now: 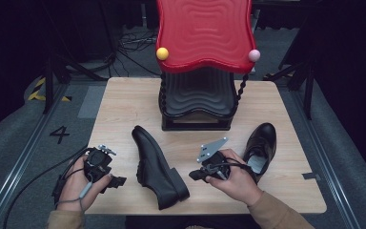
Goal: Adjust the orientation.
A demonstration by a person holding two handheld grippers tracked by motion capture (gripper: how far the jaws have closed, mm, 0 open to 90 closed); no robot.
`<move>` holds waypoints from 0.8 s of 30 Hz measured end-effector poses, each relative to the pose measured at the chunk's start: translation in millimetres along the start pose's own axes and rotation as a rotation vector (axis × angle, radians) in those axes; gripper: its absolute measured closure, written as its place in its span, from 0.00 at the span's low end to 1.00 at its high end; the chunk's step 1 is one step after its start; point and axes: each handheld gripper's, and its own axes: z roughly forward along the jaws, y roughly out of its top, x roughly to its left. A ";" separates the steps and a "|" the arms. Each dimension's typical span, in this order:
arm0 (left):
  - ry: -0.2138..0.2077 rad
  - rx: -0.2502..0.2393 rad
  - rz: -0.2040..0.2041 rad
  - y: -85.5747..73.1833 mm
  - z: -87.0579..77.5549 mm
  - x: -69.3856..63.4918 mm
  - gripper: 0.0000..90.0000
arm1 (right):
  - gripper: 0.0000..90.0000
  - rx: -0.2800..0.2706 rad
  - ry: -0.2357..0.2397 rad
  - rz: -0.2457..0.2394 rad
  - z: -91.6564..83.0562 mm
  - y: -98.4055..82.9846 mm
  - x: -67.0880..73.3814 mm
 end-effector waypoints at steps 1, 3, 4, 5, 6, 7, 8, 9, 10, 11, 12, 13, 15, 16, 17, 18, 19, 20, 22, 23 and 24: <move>0.000 0.000 0.000 0.0 0.0 0.0 0.33 | 1.00 0.000 0.000 0.000 0.0 0.0 0.0; 0.001 -0.003 0.007 0.7 0.0 0.0 0.34 | 1.00 -0.002 0.016 -0.011 6.7 2.2 4.1; -0.001 -0.004 0.006 0.9 0.2 -0.1 0.33 | 1.00 -0.001 0.020 -0.013 9.0 2.8 5.7; 0.000 -0.005 0.007 1.2 0.3 0.0 0.33 | 1.00 -0.006 0.025 -0.019 10.7 3.3 6.8; 0.000 -0.005 0.008 1.3 0.3 0.0 0.33 | 1.00 -0.012 0.031 -0.020 12.6 3.7 8.3; 0.001 -0.007 0.010 1.5 0.3 0.3 0.33 | 1.00 -0.011 0.031 -0.022 13.4 4.0 9.0; 0.004 -0.007 0.014 1.8 0.2 0.5 0.33 | 1.00 -0.013 0.035 -0.022 14.2 4.4 9.9; 0.003 -0.006 0.015 2.0 0.4 0.6 0.33 | 1.00 -0.015 0.034 -0.024 14.6 4.6 10.5; 0.002 -0.006 0.014 2.0 0.7 0.4 0.33 | 1.00 -0.018 0.033 -0.027 14.5 4.9 10.8; 0.002 -0.004 0.016 2.2 1.0 0.4 0.33 | 1.00 -0.020 0.032 -0.029 14.5 5.0 10.8; -0.002 -0.003 0.012 2.2 1.4 -0.1 0.33 | 1.00 -0.028 0.033 -0.030 13.9 5.1 10.8; -0.003 -0.003 0.012 2.3 1.7 -0.2 0.33 | 1.00 -0.037 0.041 -0.028 13.2 5.4 10.9; -0.004 -0.002 0.008 2.2 2.2 -0.5 0.33 | 1.00 -0.043 0.047 -0.032 12.2 6.6 11.9; -0.003 -0.002 0.009 2.1 2.2 -0.4 0.33 | 1.00 -0.045 0.051 -0.036 12.5 7.3 12.9; -0.005 -0.002 0.007 2.0 2.4 -0.5 0.33 | 1.00 -0.039 0.050 -0.040 13.3 7.6 13.5; -0.004 -0.001 0.009 1.9 2.4 -0.3 0.33 | 1.00 -0.038 0.048 -0.041 13.4 8.0 13.9; -0.003 -0.001 0.011 1.8 2.3 -0.2 0.33 | 1.00 -0.037 0.049 -0.042 13.5 8.2 13.8; -0.003 -0.002 0.011 1.6 2.2 -0.2 0.33 | 1.00 -0.034 0.049 -0.043 13.4 8.2 13.4; -0.002 -0.003 0.012 1.6 1.9 0.0 0.33 | 1.00 -0.035 0.049 -0.043 13.4 7.9 13.1; -0.001 -0.003 0.012 1.6 1.8 0.0 0.33 | 1.00 -0.037 0.049 -0.046 13.2 7.9 13.5; -0.002 -0.004 0.011 1.6 1.7 -0.1 0.33 | 1.00 -0.042 0.047 -0.051 13.3 8.0 14.0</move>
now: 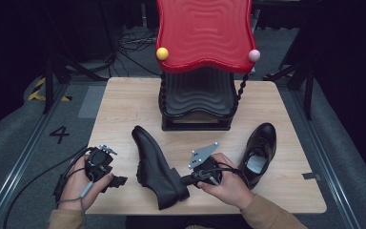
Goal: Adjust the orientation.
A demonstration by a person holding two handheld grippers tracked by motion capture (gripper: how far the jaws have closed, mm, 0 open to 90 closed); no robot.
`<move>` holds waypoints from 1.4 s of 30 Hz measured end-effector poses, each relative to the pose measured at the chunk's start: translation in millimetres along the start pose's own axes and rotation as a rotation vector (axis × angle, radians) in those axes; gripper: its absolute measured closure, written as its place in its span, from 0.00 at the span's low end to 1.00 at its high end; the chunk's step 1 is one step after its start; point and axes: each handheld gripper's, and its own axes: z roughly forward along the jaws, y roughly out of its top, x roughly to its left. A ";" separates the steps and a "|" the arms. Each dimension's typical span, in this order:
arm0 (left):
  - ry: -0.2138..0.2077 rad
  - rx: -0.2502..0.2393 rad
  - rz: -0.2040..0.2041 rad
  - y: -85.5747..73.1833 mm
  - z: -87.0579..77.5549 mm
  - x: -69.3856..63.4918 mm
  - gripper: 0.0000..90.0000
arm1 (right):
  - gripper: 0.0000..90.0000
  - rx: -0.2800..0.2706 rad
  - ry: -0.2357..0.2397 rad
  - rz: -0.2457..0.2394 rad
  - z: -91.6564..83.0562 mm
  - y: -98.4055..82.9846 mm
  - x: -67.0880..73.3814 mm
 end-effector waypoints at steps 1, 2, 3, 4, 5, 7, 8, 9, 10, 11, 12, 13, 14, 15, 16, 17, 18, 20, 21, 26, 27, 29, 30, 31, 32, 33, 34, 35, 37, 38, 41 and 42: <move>-0.001 0.000 0.002 0.0 0.1 0.0 0.33 | 1.00 -0.006 0.002 -0.003 0.2 0.2 0.7; -0.001 0.000 0.002 0.0 0.1 0.0 0.33 | 1.00 -0.006 0.002 -0.003 0.2 0.2 0.7; -0.002 0.002 -0.001 0.0 0.3 0.1 0.33 | 1.00 -0.020 0.021 -0.011 0.9 1.0 2.6; 0.000 0.003 -0.001 0.1 0.3 0.2 0.33 | 1.00 -0.007 0.015 -0.022 2.6 1.9 4.2; -0.001 0.003 0.000 0.1 0.4 0.1 0.33 | 1.00 0.000 0.005 -0.028 3.6 2.2 5.0; -0.001 0.001 0.002 0.1 0.4 -0.1 0.33 | 1.00 0.006 0.002 -0.025 3.0 2.2 4.6; -0.001 0.001 0.002 0.1 0.4 -0.1 0.33 | 1.00 0.006 0.002 -0.025 3.0 2.2 4.6; -0.001 0.001 0.003 0.1 0.2 -0.1 0.33 | 1.00 0.005 0.003 -0.021 2.9 1.7 4.0; 0.000 0.000 0.001 0.1 0.0 -0.1 0.33 | 1.00 0.003 0.008 -0.017 2.8 1.2 3.1; 0.008 -0.001 0.015 0.3 -0.5 0.7 0.33 | 1.00 0.002 0.013 -0.015 2.7 1.0 2.2; 0.006 -0.001 0.014 0.3 -0.6 0.6 0.33 | 1.00 0.006 0.011 -0.012 2.2 0.7 1.3; 0.005 0.000 0.015 0.2 -0.8 0.5 0.33 | 1.00 0.009 0.007 -0.011 1.5 0.3 0.9; -0.001 -0.002 0.003 -0.1 -0.7 -0.2 0.33 | 1.00 0.011 0.003 -0.011 0.8 -0.1 0.4; 0.000 -0.002 0.005 0.0 -0.9 0.1 0.33 | 1.00 0.009 0.003 -0.002 -0.2 -1.2 -1.3; 0.001 -0.003 0.005 0.1 -1.0 0.1 0.33 | 1.00 0.009 0.003 -0.002 -0.2 -1.2 -1.3; -0.001 -0.004 0.004 0.2 -1.2 0.1 0.33 | 1.00 0.008 0.006 0.006 -1.3 -2.4 -3.3; -0.001 -0.004 0.004 0.2 -1.2 0.1 0.33 | 1.00 0.008 0.006 0.006 -1.3 -2.4 -3.3; -0.001 -0.004 0.006 0.4 -1.1 0.1 0.33 | 1.00 0.011 -0.001 0.013 -2.9 -3.4 -5.0; -0.002 -0.006 0.004 0.4 -0.9 0.0 0.33 | 1.00 0.012 -0.004 0.015 -3.5 -3.7 -5.6; -0.003 -0.003 0.003 0.7 -1.0 -0.2 0.32 | 1.00 0.028 -0.030 0.036 -8.4 -7.5 -11.6; -0.004 -0.003 0.003 0.7 -0.7 -0.2 0.32 | 1.00 0.028 -0.029 0.045 -9.2 -8.7 -13.4; -0.003 -0.001 0.006 1.1 -0.4 -0.2 0.32 | 1.00 0.027 -0.026 0.064 -10.7 -11.4 -17.8; -0.003 -0.002 0.007 1.2 -0.2 -0.3 0.32 | 1.00 0.031 -0.027 0.071 -11.5 -12.5 -19.6; -0.002 -0.001 0.014 1.6 -0.2 0.1 0.32 | 1.00 0.035 -0.032 0.076 -12.1 -13.6 -21.1; -0.002 -0.001 0.020 1.9 -0.2 0.3 0.32 | 1.00 0.047 -0.045 0.084 -13.1 -15.1 -23.3; -0.001 0.000 0.021 2.0 -0.1 0.5 0.32 | 1.00 0.060 -0.060 0.086 -13.6 -16.7 -25.3; -0.001 0.000 0.021 2.0 -0.1 0.5 0.32 | 1.00 0.060 -0.060 0.086 -13.6 -16.7 -25.3; -0.004 0.001 0.013 1.9 0.4 0.2 0.32 | 1.00 0.069 -0.069 0.091 -13.8 -18.3 -27.3; -0.005 0.004 0.016 2.2 1.7 1.2 0.32 | 1.00 0.085 -0.078 0.109 -13.3 -24.2 -34.8; 0.007 0.005 0.028 2.7 2.1 2.3 0.32 | 1.00 0.090 -0.077 0.120 -13.0 -27.2 -38.7; -0.009 0.009 0.017 3.5 2.8 1.5 0.32 | 1.00 0.100 -0.095 0.154 -10.3 -35.0 -49.0; -0.001 0.006 0.028 4.2 2.4 1.8 0.32 | 1.00 0.109 -0.103 0.163 -9.0 -36.9 -51.9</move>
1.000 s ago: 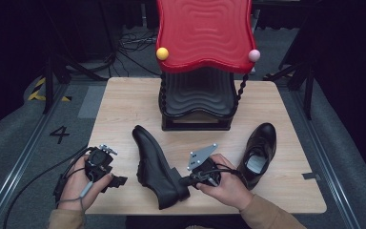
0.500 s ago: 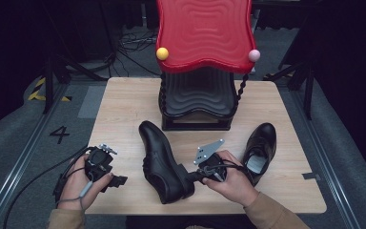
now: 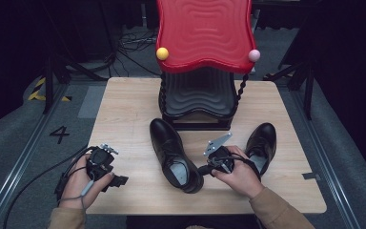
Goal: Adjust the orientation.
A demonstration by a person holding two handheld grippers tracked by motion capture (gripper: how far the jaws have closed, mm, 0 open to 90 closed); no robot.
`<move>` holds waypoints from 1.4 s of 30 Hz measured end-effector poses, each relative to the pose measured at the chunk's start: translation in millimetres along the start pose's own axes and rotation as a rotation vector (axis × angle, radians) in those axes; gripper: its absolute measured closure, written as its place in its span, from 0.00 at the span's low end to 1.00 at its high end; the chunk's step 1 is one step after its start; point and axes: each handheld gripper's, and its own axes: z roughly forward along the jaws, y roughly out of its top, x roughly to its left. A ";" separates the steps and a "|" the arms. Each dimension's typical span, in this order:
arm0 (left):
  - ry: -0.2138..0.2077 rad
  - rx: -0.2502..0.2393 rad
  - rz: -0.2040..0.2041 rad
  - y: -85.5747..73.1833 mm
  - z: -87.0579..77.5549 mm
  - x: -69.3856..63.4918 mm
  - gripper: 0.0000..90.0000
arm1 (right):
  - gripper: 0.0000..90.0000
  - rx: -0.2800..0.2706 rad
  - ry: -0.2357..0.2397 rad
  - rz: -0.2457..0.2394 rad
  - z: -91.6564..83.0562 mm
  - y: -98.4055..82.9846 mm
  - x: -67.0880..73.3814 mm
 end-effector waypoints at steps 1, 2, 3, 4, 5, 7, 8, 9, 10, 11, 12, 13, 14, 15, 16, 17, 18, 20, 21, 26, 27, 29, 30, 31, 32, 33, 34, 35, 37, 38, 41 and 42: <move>-0.001 -0.002 0.001 0.4 -0.2 -0.3 0.32 | 1.00 0.013 -0.019 0.005 1.8 -1.2 -2.3; -0.006 -0.002 -0.003 0.7 -0.2 -0.6 0.32 | 1.00 0.026 -0.046 0.008 3.4 -2.4 -4.0; -0.007 -0.002 0.000 1.0 -0.2 -0.5 0.32 | 1.00 0.039 -0.069 0.008 4.4 -3.7 -5.6; -0.007 -0.002 0.001 1.2 0.0 -0.3 0.32 | 1.00 0.052 -0.086 0.013 5.0 -4.8 -7.1; -0.005 -0.002 0.002 1.4 0.4 -0.1 0.32 | 1.00 0.059 -0.102 0.014 5.2 -6.0 -9.0; 0.005 -0.001 0.011 2.1 0.7 0.5 0.32 | 1.00 0.045 -0.078 0.034 3.6 -7.0 -11.2; -0.001 0.001 0.008 2.2 0.9 0.1 0.32 | 1.00 0.045 -0.084 0.033 2.5 -6.7 -11.0; 0.000 0.001 0.011 2.4 0.8 0.1 0.32 | 1.00 0.038 -0.080 0.032 1.2 -6.3 -10.8; 0.000 0.000 0.010 2.3 0.8 -0.2 0.32 | 1.00 0.034 -0.081 0.029 -0.1 -5.7 -10.2; -0.001 0.000 0.009 2.3 0.6 -0.2 0.32 | 1.00 0.033 -0.082 0.024 -1.9 -5.0 -9.7; -0.004 -0.003 0.004 2.0 0.5 -0.4 0.32 | 1.00 0.026 -0.081 0.023 -3.9 -4.5 -9.3; -0.006 -0.004 0.002 1.7 0.2 -0.3 0.32 | 1.00 0.022 -0.080 0.019 -6.4 -3.8 -9.0; -0.011 -0.001 -0.009 1.2 -0.1 -0.8 0.32 | 1.00 0.018 -0.082 0.015 -9.6 -2.9 -8.6; -0.009 -0.004 -0.009 0.9 -0.2 -0.7 0.32 | 0.99 0.011 -0.086 0.010 -13.6 -2.0 -8.4; -0.010 -0.004 -0.012 0.3 -0.3 -0.7 0.32 | 0.96 0.001 -0.085 0.009 -18.6 -0.6 -7.8; -0.009 -0.003 -0.011 0.0 -0.3 -0.5 0.32 | 0.95 -0.010 -0.084 0.007 -25.2 1.3 -6.6; -0.001 -0.002 -0.002 -0.3 -0.5 0.4 0.32 | 0.94 -0.019 -0.080 0.007 -29.4 2.5 -5.5; -0.013 -0.003 -0.020 -1.7 0.5 0.3 0.32 | 0.92 -0.068 -0.066 -0.006 -43.8 7.7 1.3; -0.013 -0.003 -0.020 -1.7 0.5 0.3 0.32 | 0.92 -0.068 -0.066 -0.006 -43.8 7.7 1.3; -0.013 0.003 -0.031 -4.5 1.5 0.8 0.32 | 0.87 -0.135 -0.037 -0.093 -58.8 21.7 23.7; -0.013 0.003 -0.029 -4.7 1.2 0.7 0.32 | 0.86 -0.122 -0.030 -0.104 -56.0 23.5 27.6; -0.002 0.004 -0.009 -4.7 0.7 1.2 0.32 | 0.81 -0.092 -0.013 -0.133 -42.0 26.6 35.0; -0.002 0.004 -0.009 -4.7 0.7 1.2 0.32 | 0.81 -0.092 -0.013 -0.133 -42.0 26.6 35.0; -0.003 0.004 -0.009 -4.9 0.6 1.0 0.32 | 0.80 -0.074 -0.014 -0.148 -35.2 27.6 37.1; 0.001 0.003 -0.007 -4.9 0.8 1.4 0.32 | 0.80 -0.037 -0.021 -0.168 -21.4 29.4 40.1; -0.006 0.005 -0.012 -5.1 1.3 1.2 0.32 | 0.80 -0.027 -0.014 -0.172 -17.1 29.9 40.4; -0.006 0.005 -0.012 -5.1 1.3 1.2 0.32 | 0.80 -0.027 -0.014 -0.172 -17.1 29.9 40.4; -0.002 0.005 -0.008 -5.0 2.2 1.5 0.32 | 0.80 -0.007 -0.004 -0.175 -6.7 31.8 38.9; -0.012 0.012 -0.006 -5.1 4.4 1.8 0.32 | 0.80 0.000 0.007 -0.170 -2.8 32.9 37.9; -0.017 0.017 -0.010 -5.3 5.4 1.4 0.32 | 0.80 0.011 0.016 -0.172 0.9 34.3 37.0; -0.023 0.015 -0.022 -6.5 5.7 1.0 0.32 | 0.82 0.067 0.029 -0.180 13.8 37.9 37.3; -0.015 0.015 -0.016 -7.1 4.5 2.0 0.32 | 0.82 0.086 0.029 -0.184 19.1 38.2 38.5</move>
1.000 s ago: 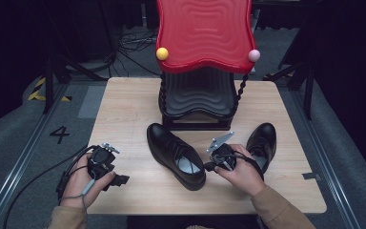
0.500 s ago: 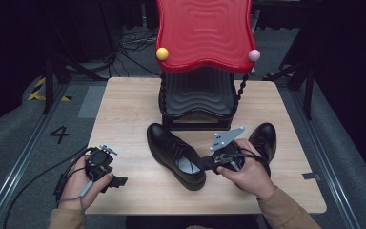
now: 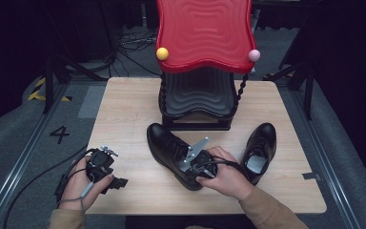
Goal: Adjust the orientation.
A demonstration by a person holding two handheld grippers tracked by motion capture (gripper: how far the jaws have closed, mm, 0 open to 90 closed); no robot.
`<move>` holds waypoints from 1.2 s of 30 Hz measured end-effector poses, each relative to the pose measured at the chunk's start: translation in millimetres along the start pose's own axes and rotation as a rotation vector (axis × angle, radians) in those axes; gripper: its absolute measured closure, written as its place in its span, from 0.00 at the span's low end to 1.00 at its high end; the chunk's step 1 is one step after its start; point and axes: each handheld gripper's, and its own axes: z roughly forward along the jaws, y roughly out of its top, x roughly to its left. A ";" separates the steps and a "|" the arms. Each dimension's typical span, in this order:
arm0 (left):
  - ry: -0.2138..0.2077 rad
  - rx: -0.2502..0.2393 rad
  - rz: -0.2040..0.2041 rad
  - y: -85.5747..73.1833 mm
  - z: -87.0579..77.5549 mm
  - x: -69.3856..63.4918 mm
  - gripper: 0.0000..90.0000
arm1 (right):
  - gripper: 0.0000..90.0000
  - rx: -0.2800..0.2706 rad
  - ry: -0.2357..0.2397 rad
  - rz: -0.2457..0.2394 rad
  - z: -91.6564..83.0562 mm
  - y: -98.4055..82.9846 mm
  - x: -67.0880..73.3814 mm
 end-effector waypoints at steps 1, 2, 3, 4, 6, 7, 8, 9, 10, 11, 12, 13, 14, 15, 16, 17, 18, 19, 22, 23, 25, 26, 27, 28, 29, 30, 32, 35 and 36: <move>0.010 -0.004 0.009 -0.2 -0.7 1.0 0.32 | 0.83 0.019 -0.008 -0.004 5.9 0.9 1.1; 0.012 -0.008 0.004 -1.1 -1.2 1.5 0.32 | 0.88 0.026 -0.006 0.004 6.5 1.5 1.4; 0.012 -0.008 0.001 -1.6 -1.2 1.7 0.32 | 0.89 0.026 0.006 0.009 6.1 2.2 1.4; -0.002 -0.006 -0.015 -2.4 -0.8 1.1 0.32 | 0.90 0.024 0.009 0.012 5.7 2.3 1.3; -0.005 -0.004 -0.019 -3.0 -0.2 1.1 0.32 | 0.92 0.013 0.017 0.042 5.4 1.3 -0.1; -0.004 -0.006 -0.014 -2.2 -0.2 1.2 0.32 | 0.92 0.006 0.018 0.041 5.3 0.8 -0.1; -0.004 -0.006 -0.014 -2.2 -0.2 1.2 0.32 | 0.92 0.006 0.018 0.041 5.3 0.8 -0.1; -0.004 -0.007 -0.015 -1.8 -0.2 1.1 0.32 | 0.93 -0.002 0.010 0.037 4.9 0.2 2.4; -0.005 -0.009 -0.013 -0.9 -0.5 1.0 0.32 | 0.93 -0.004 0.014 0.036 5.1 0.2 3.8; -0.007 -0.010 -0.009 -0.2 -0.6 1.2 0.32 | 0.93 -0.001 0.010 0.033 4.5 0.1 6.7; -0.005 -0.011 -0.007 0.9 -0.6 1.3 0.32 | 0.93 -0.003 0.011 0.032 3.7 -0.1 8.4; -0.009 -0.013 -0.004 2.1 -0.2 1.3 0.32 | 0.93 -0.004 0.011 0.031 1.9 -0.6 10.6; -0.009 -0.013 -0.004 2.1 -0.2 1.3 0.32 | 0.93 -0.004 0.015 0.032 -0.4 -1.3 12.6; -0.007 -0.010 0.003 4.6 0.3 1.3 0.32 | 0.93 -0.004 0.015 0.032 -0.4 -1.3 12.6; 0.002 -0.011 0.020 6.5 0.7 1.8 0.32 | 0.93 -0.006 0.021 0.038 -5.7 -3.6 15.4; -0.004 -0.009 0.022 8.7 1.5 1.1 0.32 | 0.93 -0.008 0.020 0.038 -9.2 -5.1 17.4; -0.016 -0.008 0.019 11.1 2.3 -0.1 0.32 | 0.93 -0.012 0.019 0.041 -13.7 -7.3 19.7; -0.014 -0.010 0.031 13.0 2.7 0.1 0.32 | 0.93 -0.015 0.009 0.041 -18.4 -9.6 22.4; -0.024 -0.007 0.053 21.9 5.1 -2.0 0.32 | 0.93 -0.018 -0.005 0.054 -30.5 -17.0 27.8; -0.024 -0.007 0.053 21.9 5.1 -2.0 0.32 | 0.93 -0.018 -0.010 0.059 -33.9 -19.8 29.1; -0.022 -0.009 0.070 29.7 7.7 -4.2 0.32 | 0.93 -0.016 -0.018 0.074 -40.4 -25.6 30.0; -0.033 -0.006 0.073 32.2 8.8 -4.8 0.32 | 0.93 -0.017 -0.022 0.082 -43.8 -28.7 29.9; -0.036 -0.003 0.077 34.2 9.3 -5.1 0.32 | 0.93 -0.019 -0.026 0.095 -46.8 -31.8 29.7; -0.037 -0.005 0.082 36.8 10.0 -5.7 0.32 | 0.93 -0.018 -0.033 0.105 -48.9 -34.2 29.6; -0.042 -0.006 0.086 38.8 10.8 -6.0 0.32 | 0.93 -0.018 -0.043 0.113 -51.5 -37.1 29.7; -0.040 -0.005 0.097 42.2 11.7 -6.5 0.32 | 0.93 -0.018 -0.051 0.121 -52.9 -39.5 29.5; -0.048 -0.001 0.106 47.1 13.7 -8.1 0.32 | 0.93 -0.014 -0.070 0.148 -55.8 -46.3 28.5; -0.057 0.003 0.121 53.4 16.4 -10.2 0.32 | 0.93 -0.001 -0.079 0.181 -56.4 -54.9 25.7; -0.058 0.002 0.123 55.3 17.2 -11.1 0.32 | 0.93 0.002 -0.083 0.187 -55.9 -56.7 25.2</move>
